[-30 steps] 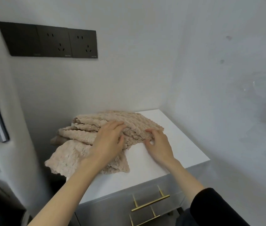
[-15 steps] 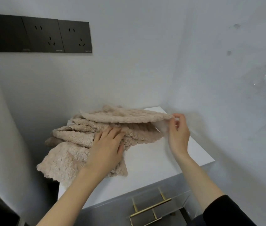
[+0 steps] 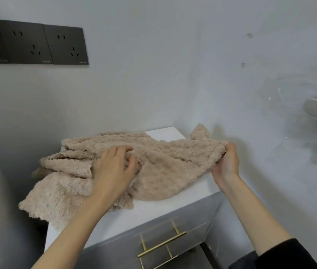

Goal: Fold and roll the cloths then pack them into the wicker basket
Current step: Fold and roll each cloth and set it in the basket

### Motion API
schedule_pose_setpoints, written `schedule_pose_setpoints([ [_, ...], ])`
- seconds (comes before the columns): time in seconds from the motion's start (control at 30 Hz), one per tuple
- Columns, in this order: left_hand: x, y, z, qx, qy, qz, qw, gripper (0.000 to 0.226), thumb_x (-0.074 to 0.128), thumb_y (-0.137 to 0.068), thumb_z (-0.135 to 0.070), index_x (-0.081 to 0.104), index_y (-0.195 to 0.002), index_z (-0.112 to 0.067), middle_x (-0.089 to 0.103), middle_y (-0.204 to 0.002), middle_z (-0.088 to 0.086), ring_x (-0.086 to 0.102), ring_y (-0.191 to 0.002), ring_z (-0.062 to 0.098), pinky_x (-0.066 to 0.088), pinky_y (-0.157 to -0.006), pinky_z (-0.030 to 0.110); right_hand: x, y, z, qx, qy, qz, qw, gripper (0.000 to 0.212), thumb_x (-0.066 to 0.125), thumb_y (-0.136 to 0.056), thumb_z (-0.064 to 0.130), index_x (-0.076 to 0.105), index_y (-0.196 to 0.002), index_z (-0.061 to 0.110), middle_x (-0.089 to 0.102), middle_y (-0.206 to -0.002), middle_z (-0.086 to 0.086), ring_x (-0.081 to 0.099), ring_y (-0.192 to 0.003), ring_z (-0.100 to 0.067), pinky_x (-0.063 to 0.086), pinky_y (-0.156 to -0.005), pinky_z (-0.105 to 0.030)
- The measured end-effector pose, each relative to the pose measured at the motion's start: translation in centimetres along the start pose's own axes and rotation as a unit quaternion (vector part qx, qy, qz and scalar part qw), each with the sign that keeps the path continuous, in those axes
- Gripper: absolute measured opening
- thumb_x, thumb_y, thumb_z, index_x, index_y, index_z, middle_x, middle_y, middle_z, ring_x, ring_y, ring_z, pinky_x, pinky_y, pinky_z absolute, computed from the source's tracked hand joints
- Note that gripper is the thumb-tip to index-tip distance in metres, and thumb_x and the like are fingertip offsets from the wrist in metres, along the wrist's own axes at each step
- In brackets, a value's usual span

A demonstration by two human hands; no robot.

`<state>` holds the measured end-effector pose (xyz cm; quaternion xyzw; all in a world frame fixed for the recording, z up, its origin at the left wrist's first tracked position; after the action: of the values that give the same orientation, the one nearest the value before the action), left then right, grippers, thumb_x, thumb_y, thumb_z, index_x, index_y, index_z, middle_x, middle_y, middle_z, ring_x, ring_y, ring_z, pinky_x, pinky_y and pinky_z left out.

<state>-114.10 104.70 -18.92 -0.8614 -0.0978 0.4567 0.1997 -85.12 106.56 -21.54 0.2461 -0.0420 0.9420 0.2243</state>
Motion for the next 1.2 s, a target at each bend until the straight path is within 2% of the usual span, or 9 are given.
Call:
schedule_pose_setpoints([
  [0.13,5.5,0.2,-0.5,-0.006,-0.024,0.166,0.986,0.06,0.035,-0.091,-0.064,0.047,-0.135,-0.025,0.049,-0.137,-0.001,0.034,-0.13,0.023,0.03,-0.106,0.041,-1.1,0.1,0.1,0.037,0.037,-0.006,0.999,0.025,0.037,-0.093,0.023,0.045,-0.069,0.02,0.053,-0.07,0.002,0.054,-0.073,-0.016,0.044,-0.065,-0.028],
  [0.27,9.0,0.5,-0.8,-0.047,-0.07,0.25,0.964,0.059,0.036,-0.083,-0.073,0.053,-0.113,-0.025,0.047,-0.129,0.007,0.034,-0.124,0.028,0.03,-0.101,0.042,-1.3,-0.1,-0.1,0.058,0.048,0.012,0.997,0.022,0.039,-0.093,0.023,0.049,-0.075,0.017,0.055,-0.083,-0.006,0.055,-0.083,-0.021,0.045,-0.075,-0.033],
  [0.43,8.7,-0.7,-1.7,-0.076,0.12,0.18,0.973,0.028,0.061,-0.089,-0.039,0.057,-0.08,-0.013,0.062,-0.085,0.007,0.056,-0.09,0.028,0.042,-0.094,0.042,-2.2,-0.7,0.0,0.045,0.088,0.004,0.995,0.018,0.037,-0.096,0.018,0.051,-0.105,0.013,0.053,-0.1,-0.01,0.051,-0.092,-0.022,0.044,-0.079,-0.035],
  [0.63,3.5,-1.5,-2.8,-0.077,0.345,0.092,0.931,0.015,0.057,-0.093,-0.021,0.058,-0.098,-0.007,0.068,-0.094,0.009,0.063,-0.089,0.024,0.049,-0.085,0.037,-3.7,-1.4,1.1,0.016,0.139,-0.03,0.99,0.013,0.031,-0.1,0.016,0.043,-0.096,0.019,0.056,-0.091,-0.002,0.061,-0.067,-0.008,0.051,-0.053,-0.026],
  [0.7,0.7,-2.0,-2.1,-0.069,0.388,0.022,0.919,0.011,0.057,-0.093,-0.025,0.059,-0.097,-0.015,0.069,-0.084,-0.002,0.062,-0.075,0.013,0.049,-0.072,0.024,-3.5,-1.5,1.5,-0.006,0.137,-0.031,0.99,0.011,0.034,-0.101,0.017,0.04,-0.093,0.022,0.056,-0.088,0.0,0.059,-0.053,0.001,0.049,-0.047,-0.021],
  [0.8,-1.4,-2.3,-0.5,-0.064,0.376,-0.039,0.924,0.009,0.059,-0.093,-0.031,0.056,-0.089,-0.023,0.061,-0.07,-0.008,0.046,-0.057,0.006,0.036,-0.051,0.015,-2.1,-1.0,0.9,-0.002,0.119,0.014,0.993,0.011,0.042,-0.1,0.014,0.037,-0.106,0.022,0.061,-0.093,-0.003,0.063,-0.069,-0.007,0.053,-0.055,-0.019],
  [0.9,-1.1,-2.3,1.6,-0.106,0.355,-0.053,0.927,0.01,0.059,-0.093,-0.031,0.055,-0.093,-0.021,0.068,-0.085,0.006,0.056,-0.071,0.018,0.041,-0.062,0.027,-1.0,-0.1,-1.2,0.088,0.138,0.057,0.985,0.027,0.051,-0.096,0.006,0.036,-0.115,0.019,0.064,-0.089,-0.009,0.064,-0.066,-0.014,0.054,-0.055,-0.023],
  [0.97,-0.8,-2.2,2.7,-0.126,0.337,-0.056,0.931,0.013,0.059,-0.093,-0.03,0.055,-0.095,-0.018,0.068,-0.091,0.013,0.059,-0.079,0.02,0.041,-0.067,0.03,-0.2,0.8,-2.4,0.158,0.147,0.099,0.971,0.016,0.052,-0.095,0.004,0.048,-0.109,0.011,0.062,-0.082,-0.011,0.064,-0.055,-0.015,0.051,-0.048,-0.025],
  [1.2,-1.1,-2.4,5.0,-0.157,0.316,-0.066,0.933,0.014,0.059,-0.092,-0.033,0.053,-0.094,-0.021,0.063,-0.089,0.005,0.049,-0.069,0.014,0.037,-0.061,0.032,1.1,1.7,-3.3,0.251,0.122,0.174,0.944,0.016,0.057,-0.094,0.028,0.063,-0.094,0.013,0.063,-0.078,-0.002,0.063,-0.067,-0.016,0.053,-0.063,-0.026],
])
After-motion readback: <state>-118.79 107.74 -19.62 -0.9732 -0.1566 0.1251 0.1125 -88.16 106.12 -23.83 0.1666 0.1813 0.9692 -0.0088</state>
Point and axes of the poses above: each hand's wrist, its own y-axis away from the middle knuckle, its own x-axis out of the palm, z = x × y, the point moved 7 cm from there along -y, towards the middle knuckle
